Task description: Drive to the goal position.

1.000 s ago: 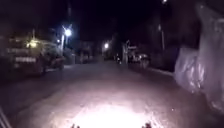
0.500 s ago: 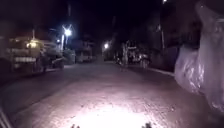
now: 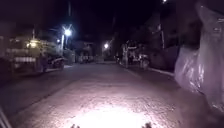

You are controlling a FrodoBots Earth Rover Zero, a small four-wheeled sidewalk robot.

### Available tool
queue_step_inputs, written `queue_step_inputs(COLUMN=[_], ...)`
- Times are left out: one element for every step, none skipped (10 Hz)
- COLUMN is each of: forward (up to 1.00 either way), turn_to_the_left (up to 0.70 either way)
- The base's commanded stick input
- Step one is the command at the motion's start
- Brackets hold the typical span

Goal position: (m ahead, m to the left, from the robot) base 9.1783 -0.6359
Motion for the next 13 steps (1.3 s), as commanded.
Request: queue_step_inputs(forward=[0.85,0.85,0.85,0.85,0.85,0.85,0.85,0.85,0.85,0.85,0.85,0.85,0.85], turn_to_the_left=[0.0,0.0,0.0,0.0,0.0,0.0,0.0,0.0,0.0,0.0,0.0,0.0,0.0])
